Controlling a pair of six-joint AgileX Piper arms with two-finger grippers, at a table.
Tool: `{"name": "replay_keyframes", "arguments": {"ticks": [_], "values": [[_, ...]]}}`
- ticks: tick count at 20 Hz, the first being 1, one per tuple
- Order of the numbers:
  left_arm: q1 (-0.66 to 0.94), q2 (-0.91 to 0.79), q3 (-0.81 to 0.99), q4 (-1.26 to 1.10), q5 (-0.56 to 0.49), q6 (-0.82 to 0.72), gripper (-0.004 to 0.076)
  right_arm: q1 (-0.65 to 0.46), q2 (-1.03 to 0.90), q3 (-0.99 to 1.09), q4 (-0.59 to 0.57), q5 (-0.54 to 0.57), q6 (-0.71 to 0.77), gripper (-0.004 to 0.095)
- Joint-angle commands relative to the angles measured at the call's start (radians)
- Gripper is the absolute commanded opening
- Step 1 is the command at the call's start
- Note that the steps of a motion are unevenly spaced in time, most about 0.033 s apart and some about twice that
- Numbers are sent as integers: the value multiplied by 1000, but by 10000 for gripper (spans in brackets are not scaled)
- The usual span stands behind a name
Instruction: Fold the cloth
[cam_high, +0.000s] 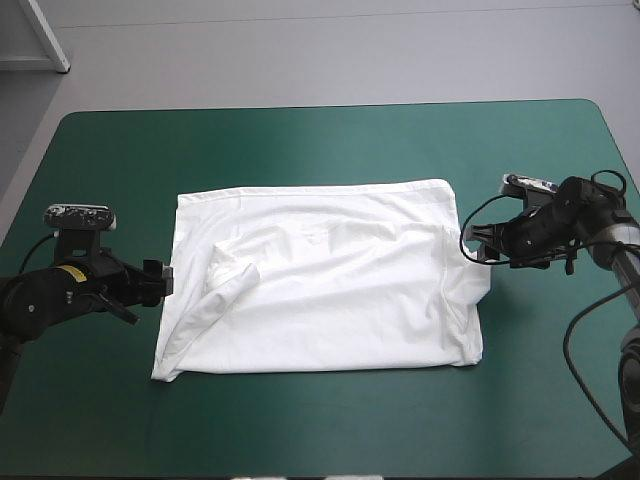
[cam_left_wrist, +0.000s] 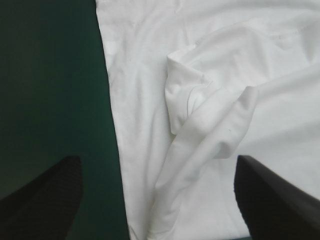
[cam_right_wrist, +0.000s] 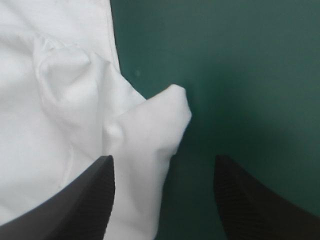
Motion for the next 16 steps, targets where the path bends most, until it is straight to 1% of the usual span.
{"name": "replay_keyframes", "arguments": {"ticks": [1, 4, 5, 6, 7, 8, 9, 11, 12, 14, 16], "values": [[-1, -30, -36, -30, -36, -11, 595, -6, 14, -22, 53, -45, -30, 553], [-1, -57, -36, -28, -20, -11, 595, -6, 84, -22, 85, -45, -54, 551], [-1, -59, -36, -25, -20, -11, 595, -6, 84, -22, 94, -47, -60, 535], [-1, -65, -36, -25, -24, -11, 595, -6, 84, -22, 104, -57, -79, 450], [-1, -65, -36, -25, -24, -11, 595, -6, 82, -22, 103, -61, -87, 402], [-1, -65, -36, -25, -23, -11, 595, -6, 73, -22, 87, -66, -89, 262], [-1, -65, -36, -25, -23, -11, 595, -6, 66, -22, 66, -64, -89, 150], [-1, -65, -36, -25, -24, -11, 595, -6, 49, -22, 25, -62, -82, 1], [-1, -65, -36, -25, -24, -11, 595, -6, 33, -22, -5, -62, -71, -15], [-1, -65, -36, -25, -22, -11, 595, -6, -7, -22, -61, -68, -29, -15], [-1, -65, -36, -25, -20, -11, 595, -6, -56, -22, -46, -75, -29, -15]]}}
